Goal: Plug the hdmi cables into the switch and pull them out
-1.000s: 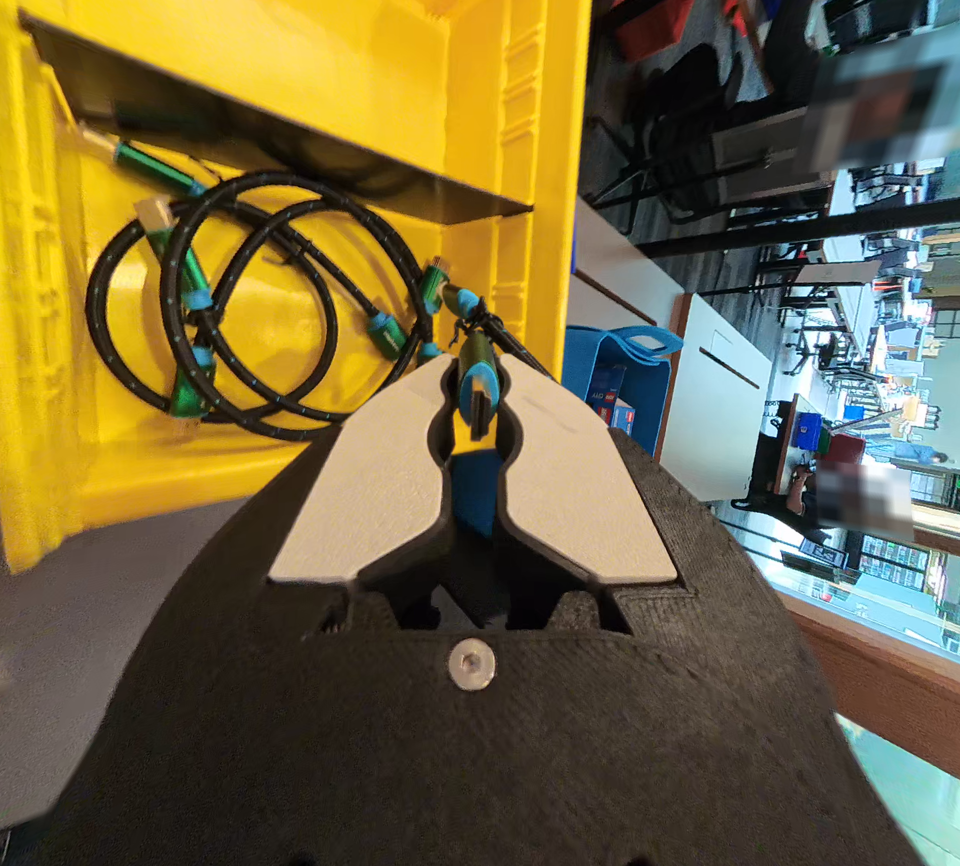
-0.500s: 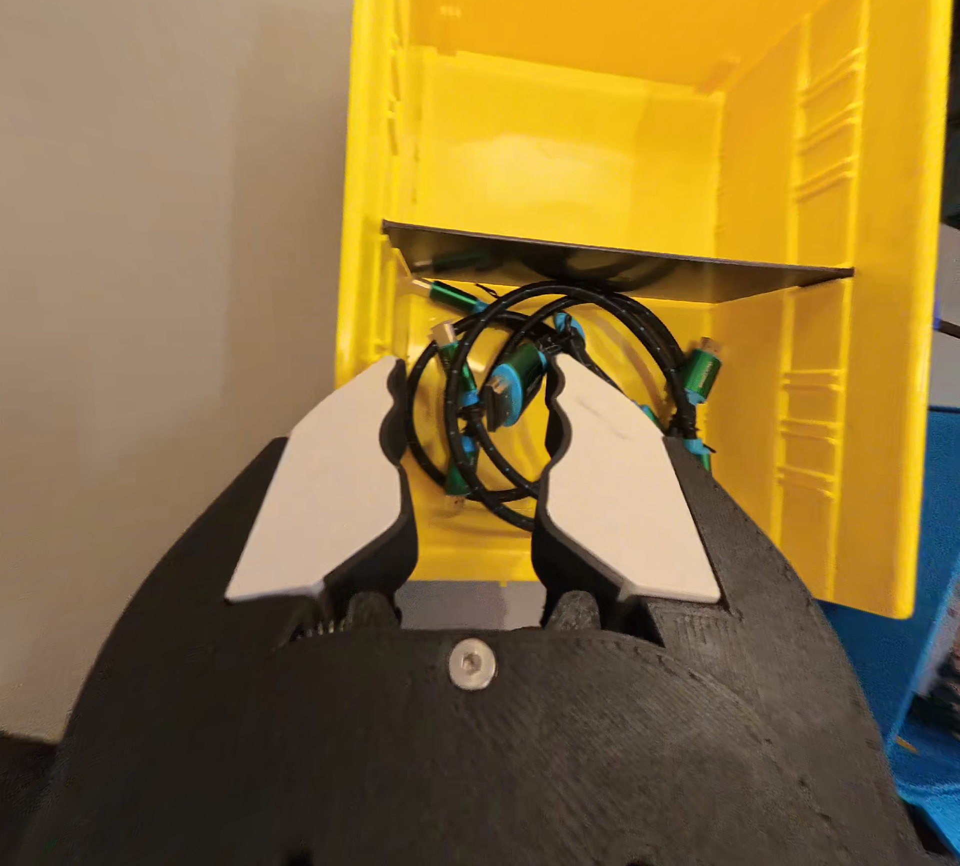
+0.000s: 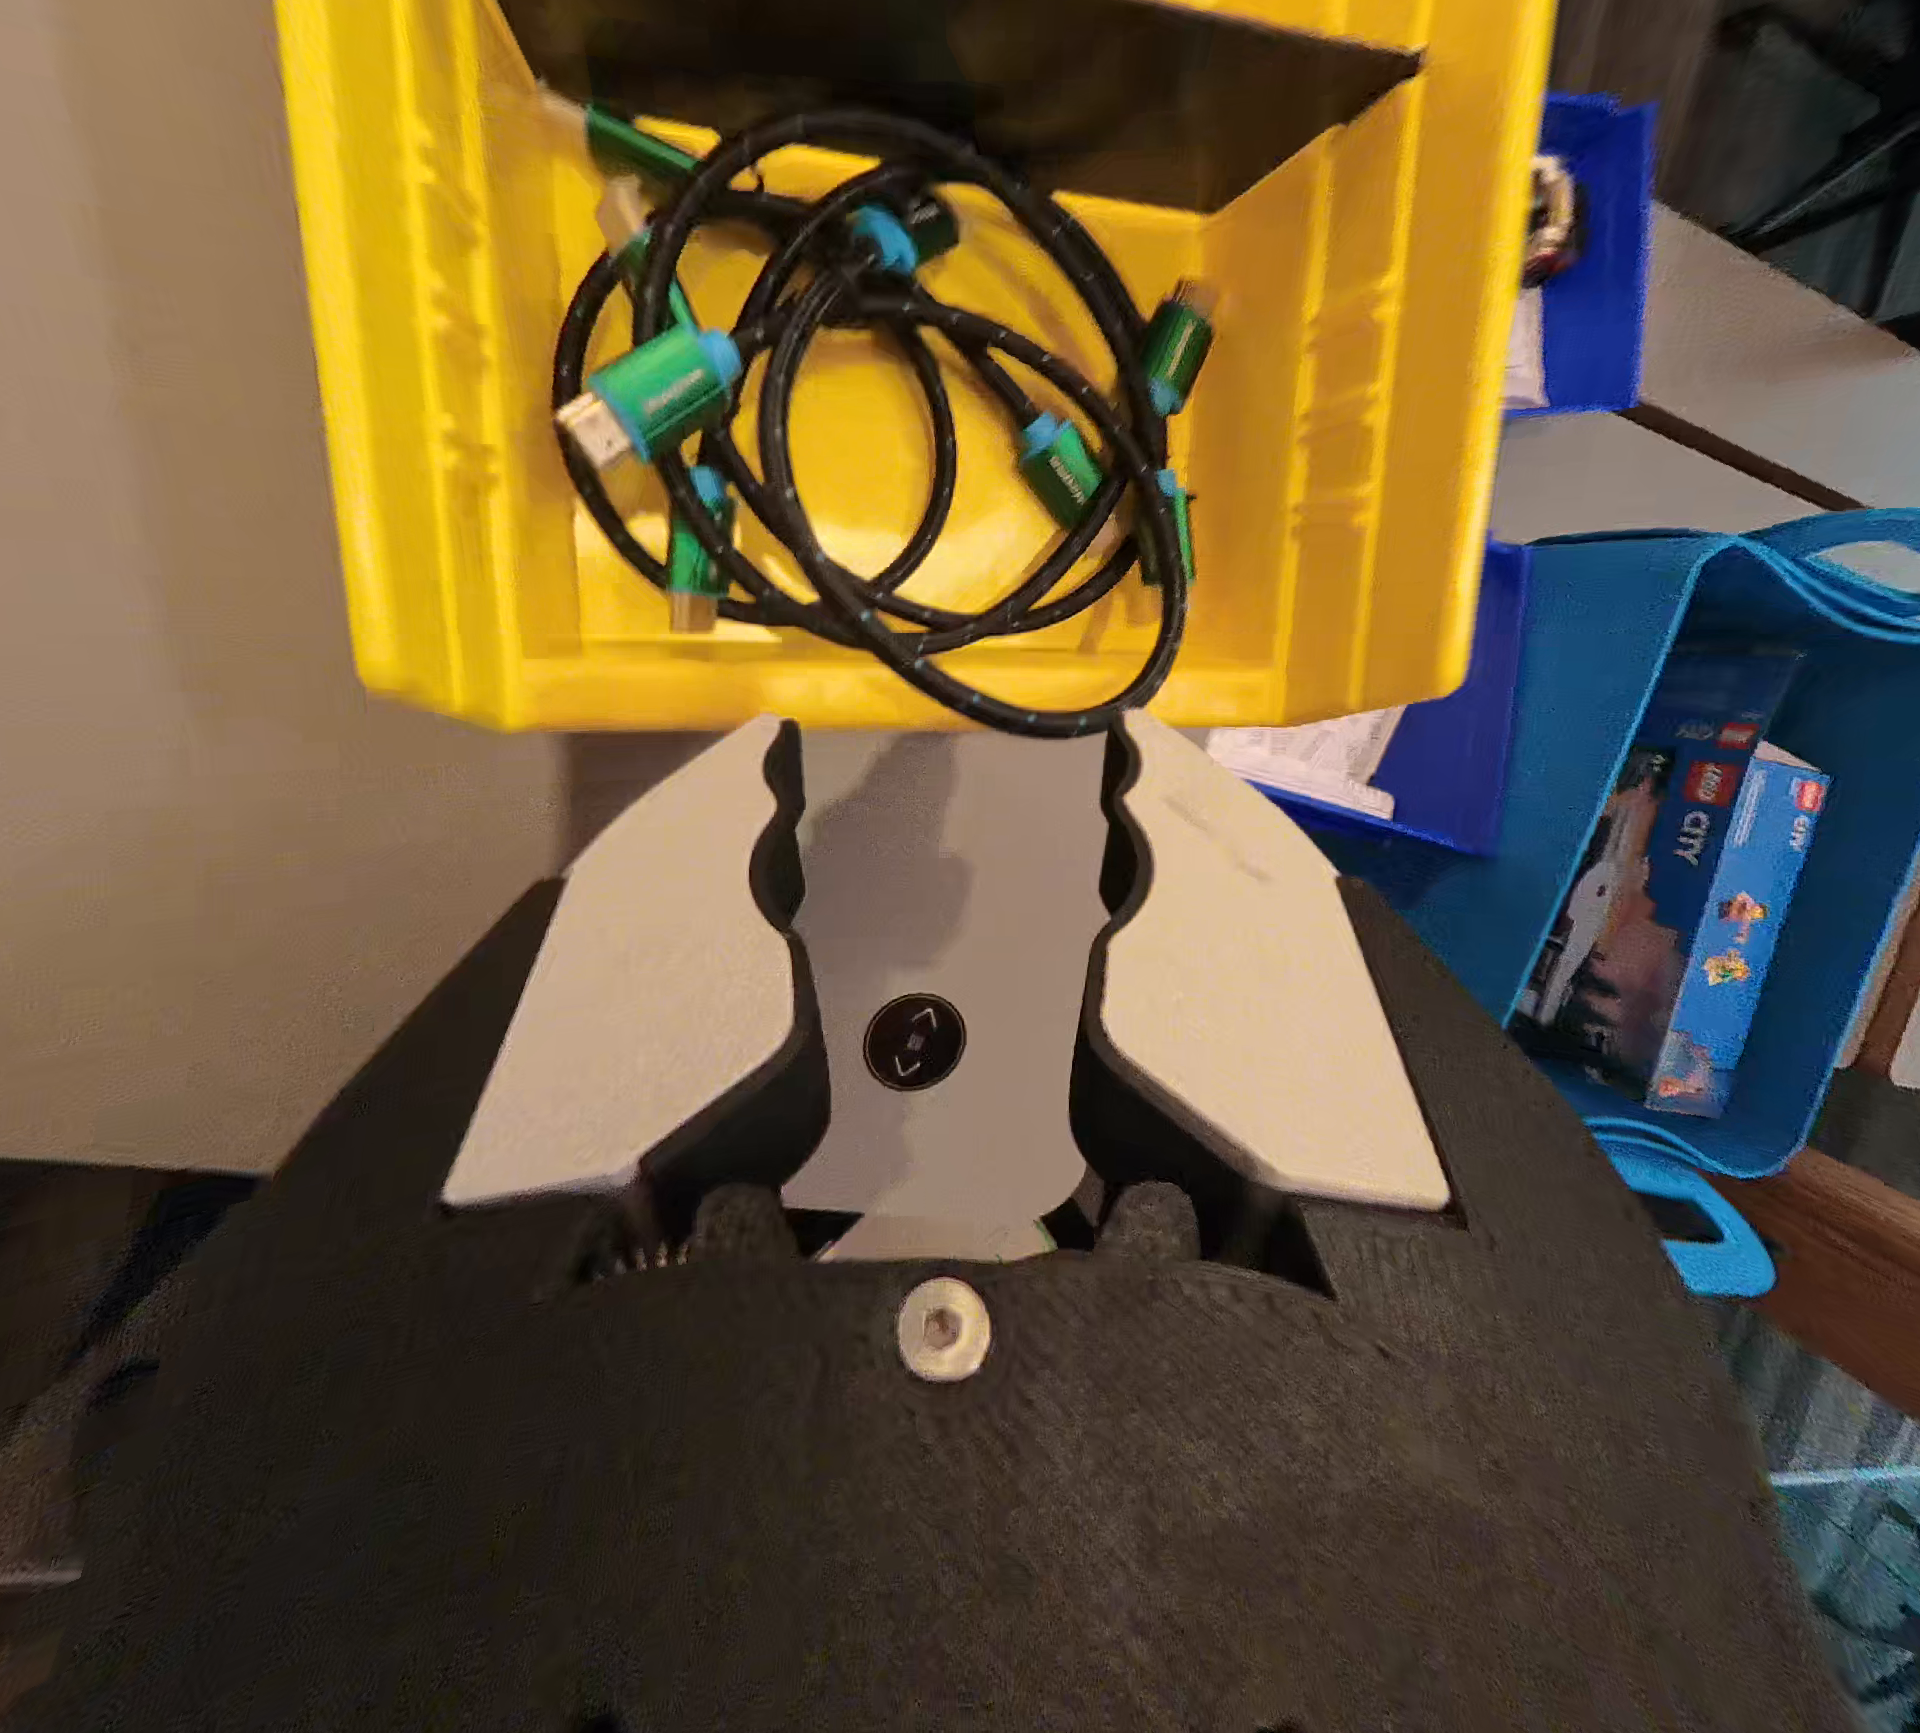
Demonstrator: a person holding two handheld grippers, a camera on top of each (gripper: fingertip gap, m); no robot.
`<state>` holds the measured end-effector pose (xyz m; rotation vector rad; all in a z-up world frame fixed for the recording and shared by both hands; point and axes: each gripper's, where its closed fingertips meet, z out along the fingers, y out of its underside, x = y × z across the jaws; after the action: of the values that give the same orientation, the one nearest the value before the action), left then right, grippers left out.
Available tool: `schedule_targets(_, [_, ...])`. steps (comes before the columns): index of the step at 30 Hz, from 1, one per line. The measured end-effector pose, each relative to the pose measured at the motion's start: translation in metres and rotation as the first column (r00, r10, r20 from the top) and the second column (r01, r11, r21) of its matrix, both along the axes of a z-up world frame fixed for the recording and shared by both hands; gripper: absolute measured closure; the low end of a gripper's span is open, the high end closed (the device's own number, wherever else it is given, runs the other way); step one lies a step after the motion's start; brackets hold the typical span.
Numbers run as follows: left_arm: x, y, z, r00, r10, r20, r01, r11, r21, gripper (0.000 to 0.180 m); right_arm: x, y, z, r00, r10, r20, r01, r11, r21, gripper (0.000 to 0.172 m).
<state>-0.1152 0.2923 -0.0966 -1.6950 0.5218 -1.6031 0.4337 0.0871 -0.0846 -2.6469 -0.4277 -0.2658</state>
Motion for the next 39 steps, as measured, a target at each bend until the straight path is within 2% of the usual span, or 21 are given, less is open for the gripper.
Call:
schedule_targets(1, [0.000,0.000,0.000,1.000,0.000,0.000,0.000,1.000,-0.001,0.159,-0.001,-0.005,-0.007,1.000,0.027,-0.007,-0.028,1.000,-0.012,0.117])
schedule_targets(4, [0.001,0.000,-0.001,1.000,-0.003,-0.011,0.003,1.000,-0.002,0.159,-0.003,-0.001,-0.019,0.996,0.080,0.045,-0.080,0.997,0.003,0.118])
schedule_targets(10, [0.001,0.000,-0.001,1.000,0.006,-0.011,-0.006,1.000,0.003,0.159,-0.010,0.025,-0.036,0.952,0.222,0.210,-0.220,0.975,-0.033,0.159])
schedule_targets(13, [0.000,0.000,-0.001,1.000,0.008,-0.009,-0.008,1.000,0.004,0.159,-0.007,0.032,-0.032,0.944,0.206,0.256,-0.210,0.978,-0.010,0.161])
schedule_targets(18, [0.000,0.000,-0.001,1.000,0.007,-0.010,-0.007,1.000,0.004,0.159,-0.014,0.052,-0.007,0.976,0.100,0.192,-0.139,0.970,0.198,0.164])
schedule_targets(19, [0.001,0.000,-0.001,1.000,0.006,-0.011,-0.006,1.000,0.004,0.159,-0.020,0.052,-0.012,0.980,0.118,0.159,-0.148,0.971,0.190,0.164])
schedule_targets(21, [0.001,0.000,-0.002,1.000,0.003,-0.015,-0.003,1.000,0.003,0.159,-0.035,0.044,-0.033,0.979,0.183,0.089,-0.190,0.978,0.086,0.162])
schedule_targets(23, [0.002,0.000,-0.002,1.000,0.004,-0.016,-0.004,1.000,0.004,0.159,-0.036,0.041,-0.038,0.975,0.195,0.102,-0.201,0.978,0.049,0.148])
schedule_targets(25, [0.001,0.000,-0.002,1.000,0.008,-0.017,-0.008,1.000,0.005,0.159,-0.037,0.043,-0.025,0.981,0.168,0.093,-0.176,0.980,0.090,0.142])
schedule_targets(28, [0.001,0.002,-0.002,1.000,0.016,-0.018,-0.016,1.000,0.001,0.159,-0.046,0.049,0.010,0.984,0.141,0.110,-0.160,0.969,0.189,0.140])
schedule_targets(31, [0.002,0.004,0.000,1.000,0.022,-0.001,-0.022,1.000,-0.005,0.159,-0.088,0.056,0.030,0.962,0.236,0.138,-0.263,0.936,0.234,0.140])
schedule_targets(33, [0.004,0.005,0.002,0.999,0.025,0.023,-0.025,1.000,-0.011,0.159,-0.138,0.063,0.025,0.936,0.340,0.087,-0.351,0.903,0.249,0.140])
schedule_targets(36, [0.009,0.007,0.004,0.998,0.037,0.047,-0.036,0.999,-0.015,0.159,-0.240,0.076,-0.003,0.854,0.501,-0.140,-0.442,0.840,0.314,0.140])
schedule_targets(39, [0.014,0.007,0.008,0.996,0.048,0.079,-0.047,0.999,-0.013,0.159,-0.347,0.095,-0.035,0.695,0.584,-0.419,-0.446,0.807,0.387,0.135])
